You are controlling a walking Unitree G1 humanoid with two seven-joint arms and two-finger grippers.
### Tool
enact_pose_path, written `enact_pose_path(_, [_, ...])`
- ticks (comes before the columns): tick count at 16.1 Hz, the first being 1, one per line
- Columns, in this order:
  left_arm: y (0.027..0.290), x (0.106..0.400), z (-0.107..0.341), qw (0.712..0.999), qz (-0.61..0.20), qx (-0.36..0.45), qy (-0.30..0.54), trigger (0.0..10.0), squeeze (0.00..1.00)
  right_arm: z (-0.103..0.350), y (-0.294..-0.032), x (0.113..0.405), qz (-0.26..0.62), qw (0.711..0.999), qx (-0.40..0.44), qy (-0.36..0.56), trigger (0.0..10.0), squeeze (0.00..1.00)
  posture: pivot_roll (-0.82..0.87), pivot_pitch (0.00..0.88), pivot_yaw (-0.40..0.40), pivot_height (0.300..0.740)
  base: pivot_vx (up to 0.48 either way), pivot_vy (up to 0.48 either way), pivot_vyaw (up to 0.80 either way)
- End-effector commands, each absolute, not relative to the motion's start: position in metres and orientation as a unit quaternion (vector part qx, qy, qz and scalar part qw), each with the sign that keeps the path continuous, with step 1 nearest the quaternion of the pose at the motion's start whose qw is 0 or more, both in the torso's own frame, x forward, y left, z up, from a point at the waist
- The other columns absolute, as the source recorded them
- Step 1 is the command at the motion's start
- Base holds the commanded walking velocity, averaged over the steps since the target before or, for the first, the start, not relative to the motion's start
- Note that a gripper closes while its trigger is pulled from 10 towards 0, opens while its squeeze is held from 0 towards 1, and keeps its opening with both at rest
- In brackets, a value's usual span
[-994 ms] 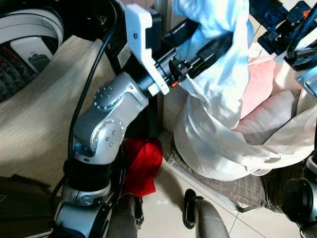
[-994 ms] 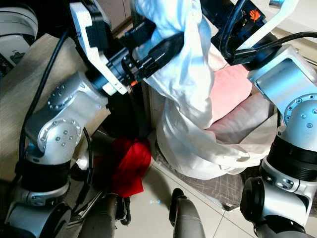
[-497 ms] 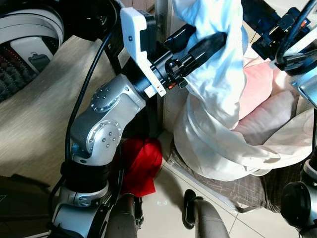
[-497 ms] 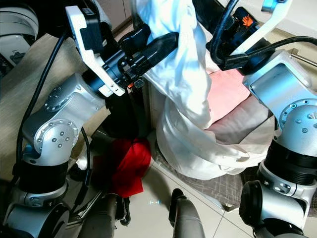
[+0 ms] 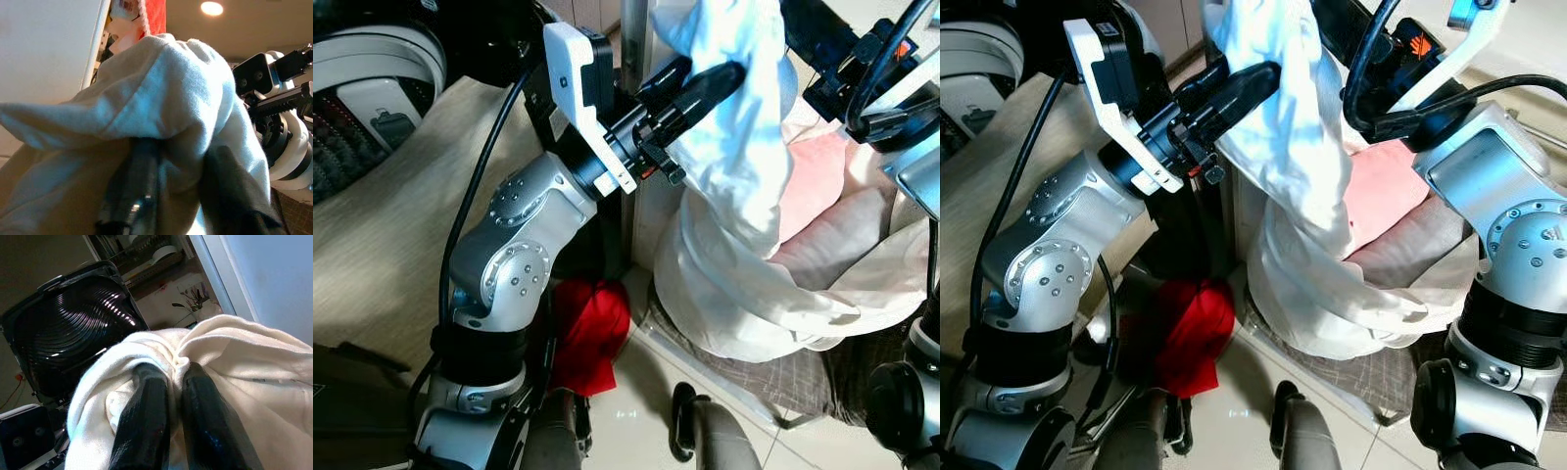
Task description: Clothes washing
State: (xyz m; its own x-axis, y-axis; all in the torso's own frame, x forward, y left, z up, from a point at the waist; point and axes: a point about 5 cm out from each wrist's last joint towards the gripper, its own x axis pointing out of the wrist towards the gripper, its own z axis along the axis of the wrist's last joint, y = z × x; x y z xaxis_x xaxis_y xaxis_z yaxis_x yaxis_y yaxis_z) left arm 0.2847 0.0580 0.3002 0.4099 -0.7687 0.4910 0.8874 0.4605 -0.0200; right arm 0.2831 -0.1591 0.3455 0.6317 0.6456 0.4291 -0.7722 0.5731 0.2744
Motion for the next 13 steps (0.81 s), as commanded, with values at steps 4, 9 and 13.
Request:
enact_pose_path(4, [0.0586, 0.2787, 0.3061, 0.822, -0.503, -0.136, -0.23, 0.0, 0.0, 0.3469, -0.1563, 0.2774, 0.416, 0.87, 0.218, -0.149, 0.0, 0.0, -0.05, 0.185, 0.01, 0.74, 0.0, 0.0, 0.0])
enact_pose_path(9, [0.0586, 0.2787, 0.3061, 0.822, -0.503, -0.136, -0.23, 0.0, 0.0, 0.3469, -0.1563, 0.2774, 0.416, 0.87, 0.218, -0.149, 0.0, 0.0, -0.05, 0.185, 0.01, 0.74, 0.0, 0.0, 0.0])
enact_pose_path(13, [0.0586, 0.2787, 0.3061, 0.822, -0.503, -0.136, -0.23, 0.0, 0.0, 0.3469, -0.1563, 0.2774, 0.416, 0.87, 0.218, -0.149, 0.0, 0.0, -0.05, 0.185, 0.01, 0.74, 0.0, 0.0, 0.0])
